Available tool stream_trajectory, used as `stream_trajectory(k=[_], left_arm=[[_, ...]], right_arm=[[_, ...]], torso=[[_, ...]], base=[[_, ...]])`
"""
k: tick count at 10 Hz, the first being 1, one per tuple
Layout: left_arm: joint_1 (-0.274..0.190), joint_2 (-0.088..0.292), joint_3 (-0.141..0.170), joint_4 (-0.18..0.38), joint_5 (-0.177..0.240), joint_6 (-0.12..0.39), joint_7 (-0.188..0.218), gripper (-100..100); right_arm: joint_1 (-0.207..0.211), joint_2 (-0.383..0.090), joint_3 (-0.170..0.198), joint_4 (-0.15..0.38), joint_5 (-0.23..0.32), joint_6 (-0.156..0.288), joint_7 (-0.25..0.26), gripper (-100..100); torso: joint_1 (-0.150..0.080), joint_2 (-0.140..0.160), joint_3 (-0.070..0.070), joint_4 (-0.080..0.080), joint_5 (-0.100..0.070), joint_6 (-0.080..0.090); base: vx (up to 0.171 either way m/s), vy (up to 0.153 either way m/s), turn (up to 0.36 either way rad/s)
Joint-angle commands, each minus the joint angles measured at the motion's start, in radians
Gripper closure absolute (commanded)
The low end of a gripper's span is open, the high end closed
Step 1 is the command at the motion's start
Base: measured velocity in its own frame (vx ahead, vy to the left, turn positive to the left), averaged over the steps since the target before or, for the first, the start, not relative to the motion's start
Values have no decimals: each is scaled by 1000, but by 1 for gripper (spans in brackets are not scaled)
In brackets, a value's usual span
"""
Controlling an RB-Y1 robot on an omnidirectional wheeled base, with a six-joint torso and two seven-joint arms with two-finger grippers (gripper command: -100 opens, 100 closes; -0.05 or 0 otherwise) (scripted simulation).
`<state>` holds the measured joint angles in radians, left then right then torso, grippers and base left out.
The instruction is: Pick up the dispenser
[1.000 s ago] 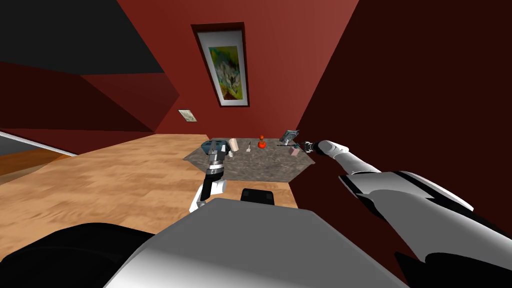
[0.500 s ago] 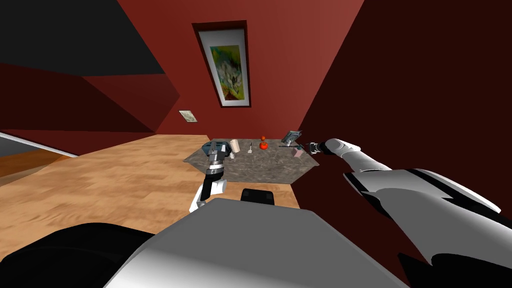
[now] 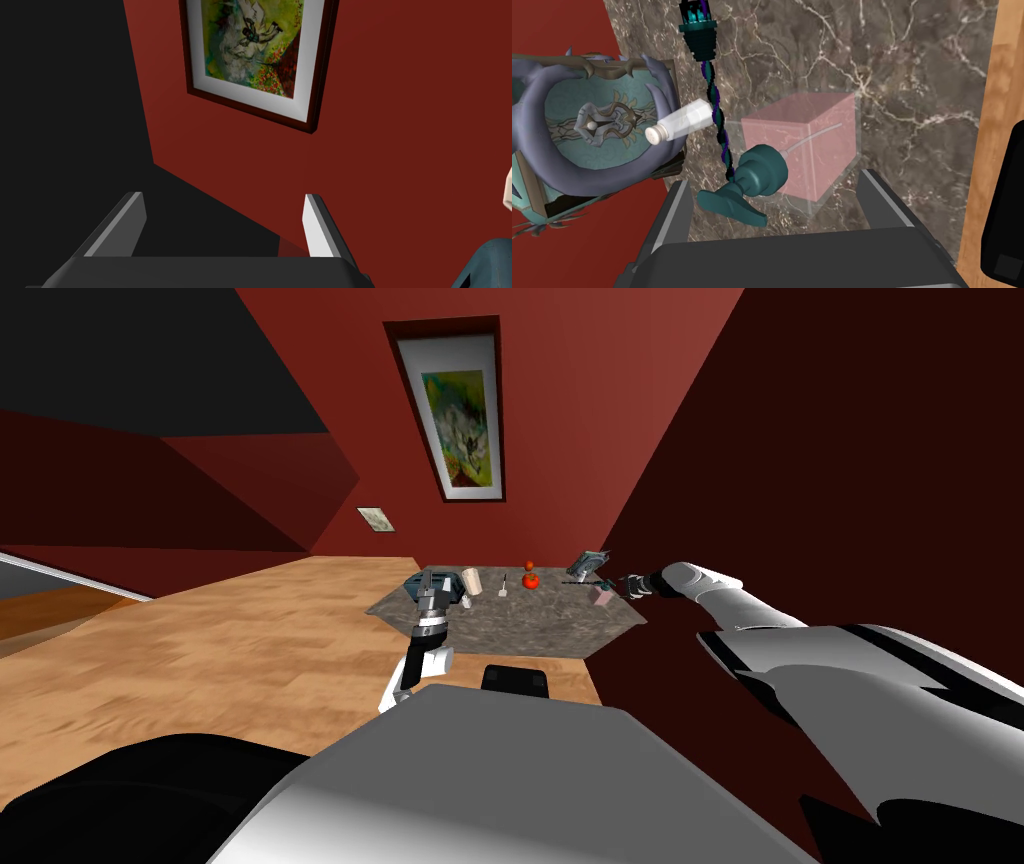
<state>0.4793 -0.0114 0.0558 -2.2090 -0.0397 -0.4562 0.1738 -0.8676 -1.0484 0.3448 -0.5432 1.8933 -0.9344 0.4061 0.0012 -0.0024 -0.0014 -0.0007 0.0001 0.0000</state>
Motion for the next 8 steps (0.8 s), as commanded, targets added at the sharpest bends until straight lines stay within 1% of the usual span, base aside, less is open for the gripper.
stream_trajectory(k=[1, 2, 3, 5, 6, 8], left_arm=[[0, 0, 0, 0, 0, 0, 0, 0], [0, 0, 0, 0, 0, 0, 0, 0], [0, 0, 0, 0, 0, 0, 0, 0], [0, 0, 0, 0, 0, 0, 0, 0], [0, 0, 0, 0, 0, 0, 0, 0], [0, 0, 0, 0, 0, 0, 0, 0]], right_arm=[[-21, -18, 3, 43, -6, -50, 0, -100], [-32, -31, 6, 62, -8, -74, -5, -100], [-32, -31, 6, 62, -8, -80, -5, -100], [-52, -53, 12, 97, -13, -135, -16, -100], [-52, -53, 12, 97, -13, -135, -16, -100], [-70, -71, 17, 126, -17, -180, -25, -100]], torso=[[0, 0, 0, 0, 0, 0], [1, -1, -1, 0, 0, 0], [3, -2, -1, 0, 1, 0], [2, -2, -1, 0, 0, 0], [1, -1, -1, 0, 0, 0], [0, -1, -1, 0, 0, 0]], base=[[50, 51, 9], [74, 71, 3], [67, 56, 0], [55, 50, 11], [43, 34, -6], [53, 29, 15]])
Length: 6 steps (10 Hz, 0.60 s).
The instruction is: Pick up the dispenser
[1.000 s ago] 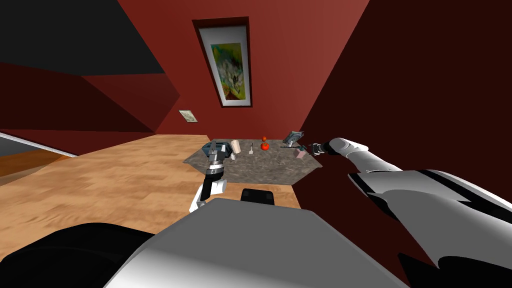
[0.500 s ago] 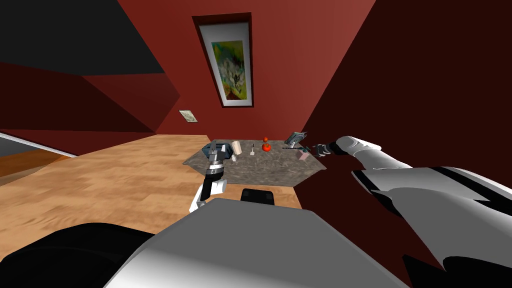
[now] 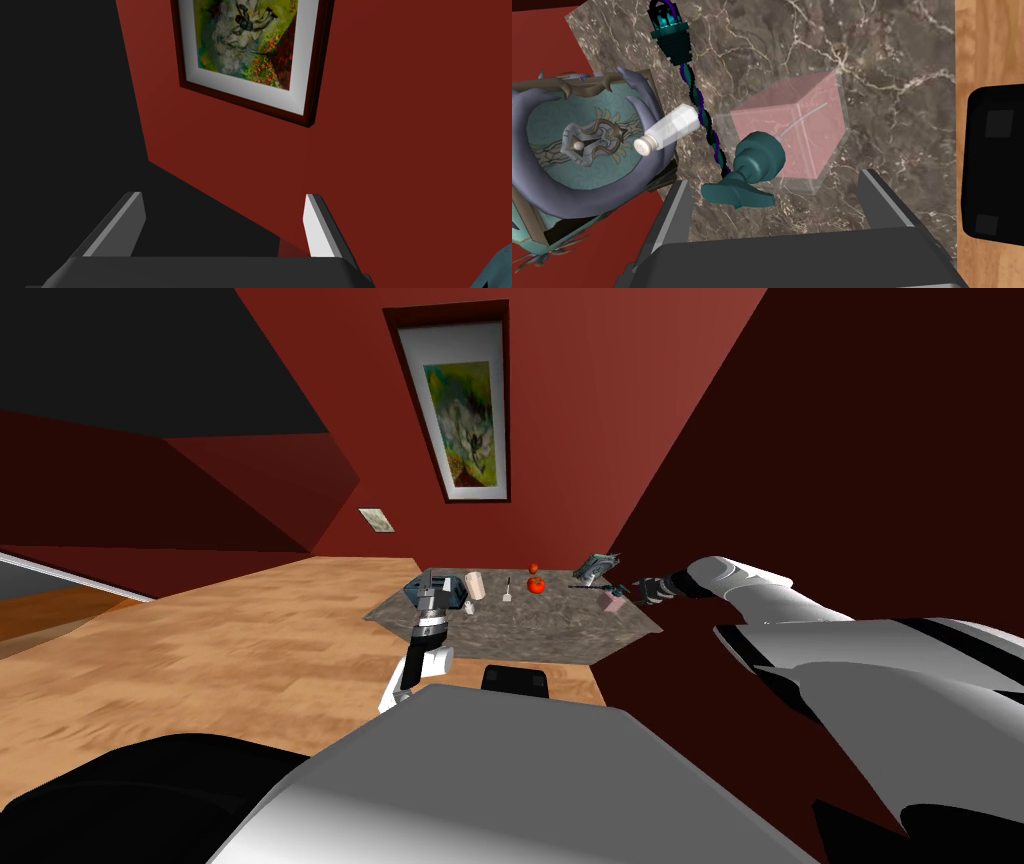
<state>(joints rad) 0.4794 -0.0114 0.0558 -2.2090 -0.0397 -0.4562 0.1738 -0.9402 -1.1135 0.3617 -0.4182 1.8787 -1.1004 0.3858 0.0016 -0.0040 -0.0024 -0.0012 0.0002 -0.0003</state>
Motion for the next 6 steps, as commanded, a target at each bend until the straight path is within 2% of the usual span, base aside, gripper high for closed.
stream_trajectory(k=[1, 5, 6], left_arm=[[0, 0, 0, 0, 0, 0, 0, 0], [0, 0, 0, 0, 0, 0, 0, 0], [0, 0, 0, 0, 0, 0, 0, 0]], right_arm=[[-6, -13, 3, 13, -4, -33, -8, -100], [-38, -34, 18, 52, -11, -98, -23, -100], [-43, -27, 17, 64, -8, -86, -15, -100]], torso=[[0, 0, 0, 0, 0, 0], [-1, -1, -1, 0, 0, 0], [-2, -2, -2, -1, 0, 0]], base=[[68, 34, 16], [78, 15, 31], [41, -4, 14]])
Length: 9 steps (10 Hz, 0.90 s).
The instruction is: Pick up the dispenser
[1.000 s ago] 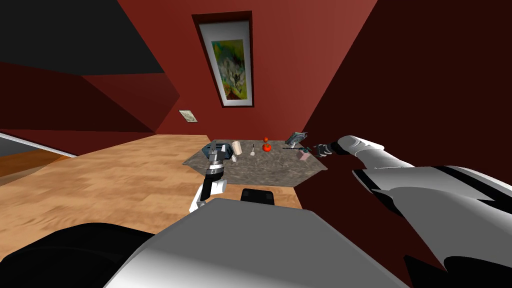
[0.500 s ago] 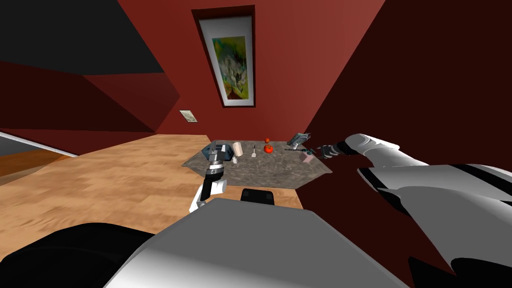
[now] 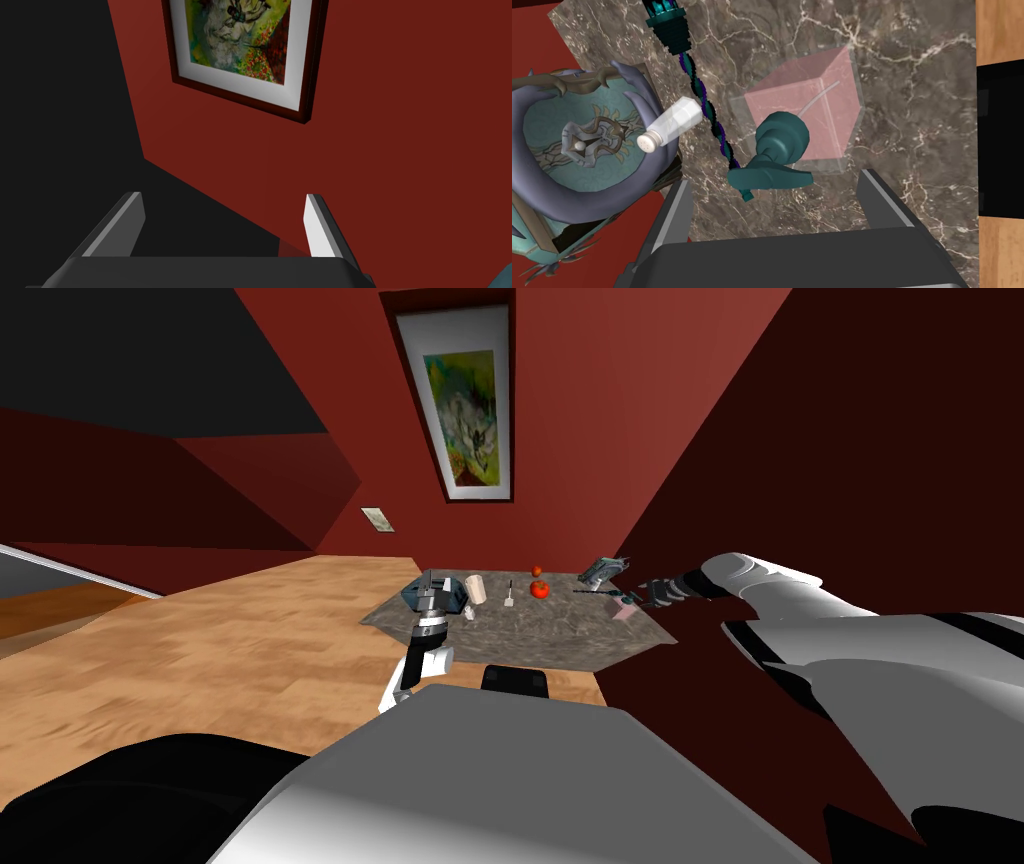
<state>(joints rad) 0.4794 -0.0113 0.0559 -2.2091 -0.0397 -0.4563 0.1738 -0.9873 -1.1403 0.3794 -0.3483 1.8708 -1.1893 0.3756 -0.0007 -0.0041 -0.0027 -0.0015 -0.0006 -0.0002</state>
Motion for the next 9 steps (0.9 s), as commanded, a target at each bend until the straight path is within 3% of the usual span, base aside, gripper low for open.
stream_trajectory(k=[1, 2, 4, 5, 9], left_arm=[[0, 0, 0, 0, 0, 0, 0, 0], [0, 0, 0, 0, 0, 0, 0, 0], [0, 0, 0, 0, 0, 0, 0, 0], [0, 0, 0, 0, 0, 0, 0, 0], [0, 0, 0, 0, 0, 0, 0, 0]], right_arm=[[0, 0, 0, 0, 0, 0, 0, 0], [6, 9, 16, -20, 4, 14, -44, -100], [8, 14, 24, -30, 6, 21, -65, -100], [13, 23, 39, -49, 10, 35, -108, -100], [24, 41, 71, -88, 18, 63, -195, -100]], torso=[[0, 0, 0, 0, 0, 0], [0, 2, 1, 1, 0, 0], [-5, 7, 4, 2, -1, 0], [-4, 8, 5, 2, -1, 1], [-5, 8, 5, 2, -1, 0]], base=[[7, 0, 0], [-29, -51, 114], [-64, -72, 80], [-80, -64, 83], [-71, -70, 87]])
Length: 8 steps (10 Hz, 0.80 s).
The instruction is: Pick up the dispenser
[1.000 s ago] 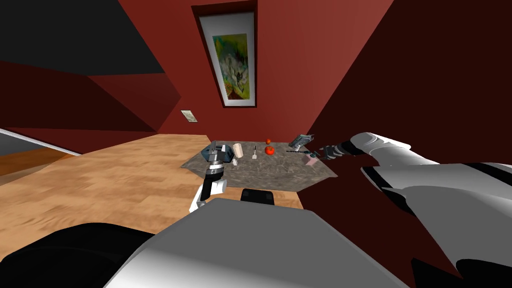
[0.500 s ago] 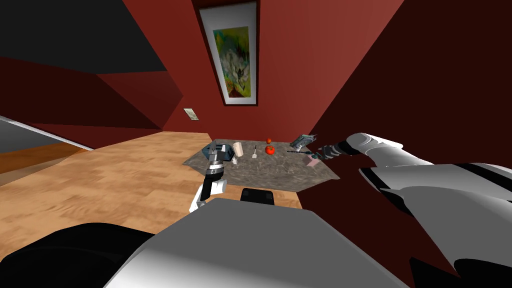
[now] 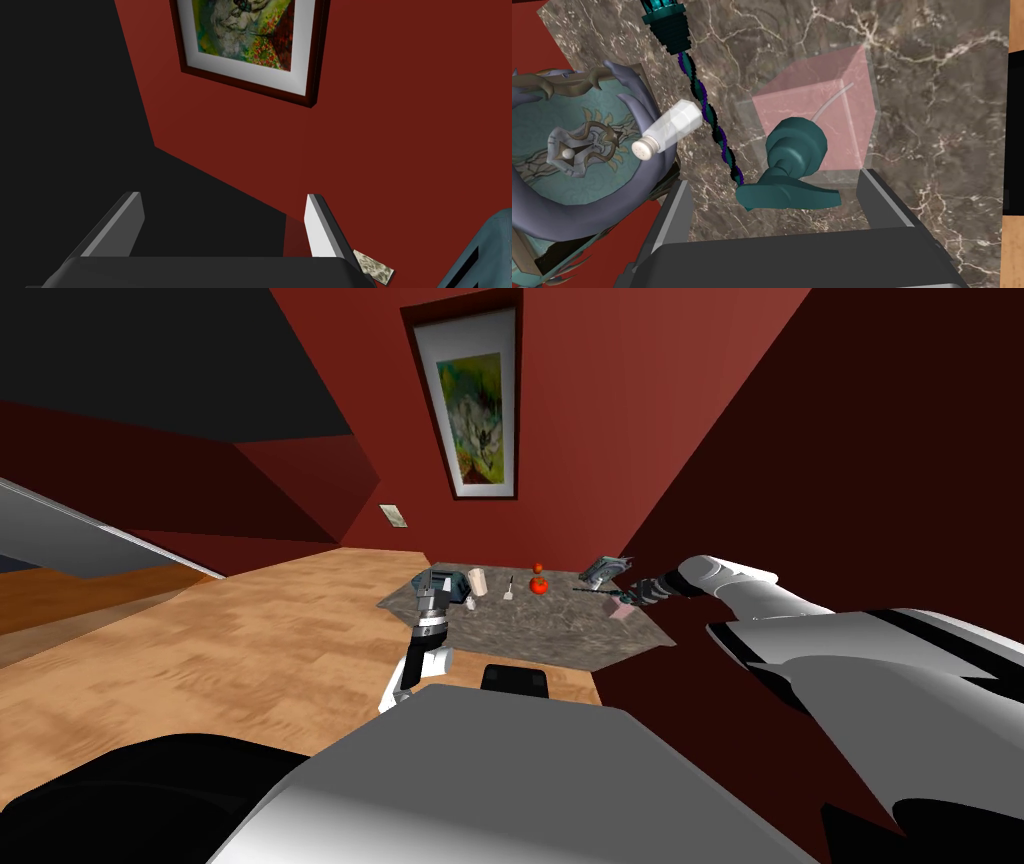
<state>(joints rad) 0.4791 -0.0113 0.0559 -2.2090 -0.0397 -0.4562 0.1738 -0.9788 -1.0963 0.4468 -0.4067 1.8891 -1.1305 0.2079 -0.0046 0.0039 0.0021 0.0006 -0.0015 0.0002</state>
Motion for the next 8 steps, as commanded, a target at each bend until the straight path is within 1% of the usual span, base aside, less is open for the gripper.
stream_trajectory(k=[1, 2, 3, 4, 8], left_arm=[[0, 0, 0, 0, 0, 0, 0, 0], [0, 0, 0, 0, 0, 0, 0, 0], [0, 0, 0, 0, 0, 0, 0, 0], [0, 0, 0, 0, 0, 0, 0, 0], [0, 0, 0, 0, 0, 0, 0, 0]], right_arm=[[15, -3, 4, -29, 0, 4, -27, -100], [18, 2, 12, -39, 2, 11, -49, -100], [7, 4, 9, -18, 2, 8, -27, -100], [7, 4, 10, -19, 2, 9, -31, 100], [6, 3, 8, -19, 2, 11, -31, 100]], torso=[[0, 0, 0, 0, 0, 0], [1, -1, 0, 0, 0, 0], [1, -2, -1, 0, 0, 0], [2, -3, -1, -1, 1, 0], [3, -5, -4, -2, 1, 0]], base=[[-43, -39, 30], [-34, -33, 54], [-17, -16, 17], [0, 0, 0], [0, 0, 0]])
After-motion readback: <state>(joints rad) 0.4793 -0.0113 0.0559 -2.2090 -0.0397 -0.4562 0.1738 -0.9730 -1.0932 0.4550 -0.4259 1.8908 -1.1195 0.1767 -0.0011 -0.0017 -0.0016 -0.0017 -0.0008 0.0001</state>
